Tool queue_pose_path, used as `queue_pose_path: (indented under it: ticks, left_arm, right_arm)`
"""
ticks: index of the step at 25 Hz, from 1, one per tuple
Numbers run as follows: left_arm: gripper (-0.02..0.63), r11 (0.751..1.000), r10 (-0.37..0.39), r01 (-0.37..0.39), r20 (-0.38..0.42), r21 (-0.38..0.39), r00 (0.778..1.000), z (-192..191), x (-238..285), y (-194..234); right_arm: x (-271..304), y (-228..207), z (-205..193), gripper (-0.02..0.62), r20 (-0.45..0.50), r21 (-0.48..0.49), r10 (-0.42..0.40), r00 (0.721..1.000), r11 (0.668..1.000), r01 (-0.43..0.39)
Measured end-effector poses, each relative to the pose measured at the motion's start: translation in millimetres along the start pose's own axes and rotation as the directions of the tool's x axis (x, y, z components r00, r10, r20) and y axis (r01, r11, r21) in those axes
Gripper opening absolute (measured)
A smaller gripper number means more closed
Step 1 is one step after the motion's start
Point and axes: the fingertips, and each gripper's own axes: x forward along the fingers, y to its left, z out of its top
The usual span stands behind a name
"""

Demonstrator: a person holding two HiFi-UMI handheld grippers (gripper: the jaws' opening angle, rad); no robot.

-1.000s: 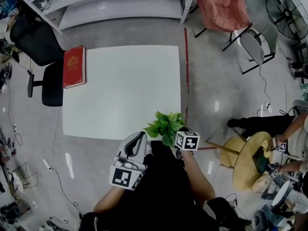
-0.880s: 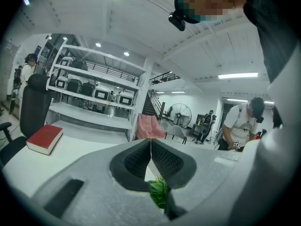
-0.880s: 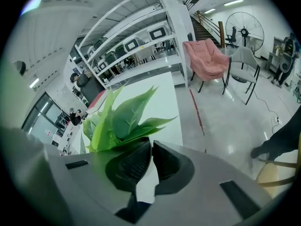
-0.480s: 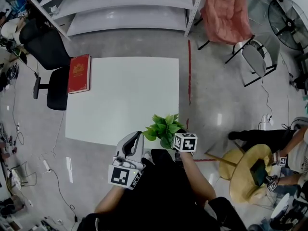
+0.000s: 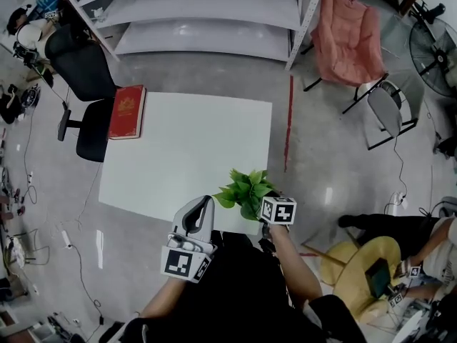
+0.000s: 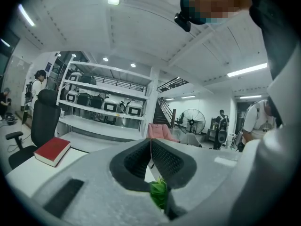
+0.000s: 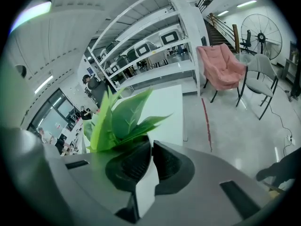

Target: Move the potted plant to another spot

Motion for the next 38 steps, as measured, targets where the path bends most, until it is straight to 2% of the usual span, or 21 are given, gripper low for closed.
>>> queue_pose_path:
  ticks: [14, 22, 38]
  left_arm:
    - [0.020, 0.999, -0.034, 0.033, -0.014, -0.009, 0.999, -5.5, 53.2, 16.4]
    - [0.020, 0.998, -0.067, 0.067, -0.041, -0.016, 0.997, -6.8, 86.3, 35.7]
    - [0.020, 0.990, -0.135, 0.129, -0.124, -0.060, 0.983, -24.6, 139.2, 72.2]
  right_arm:
    - [43.5, -25.5, 81.7, 0.028, 0.040, 0.004, -0.021, 0.999, 1.000, 0.021]
    - [75.5, -46.7, 130.1, 0.028, 0.057, 0.057, -0.062, 0.996, 0.997, 0.059]
    - [138.3, -82.1, 182.2, 0.026, 0.027, 0.135, -0.126, 0.992, 0.983, 0.121]
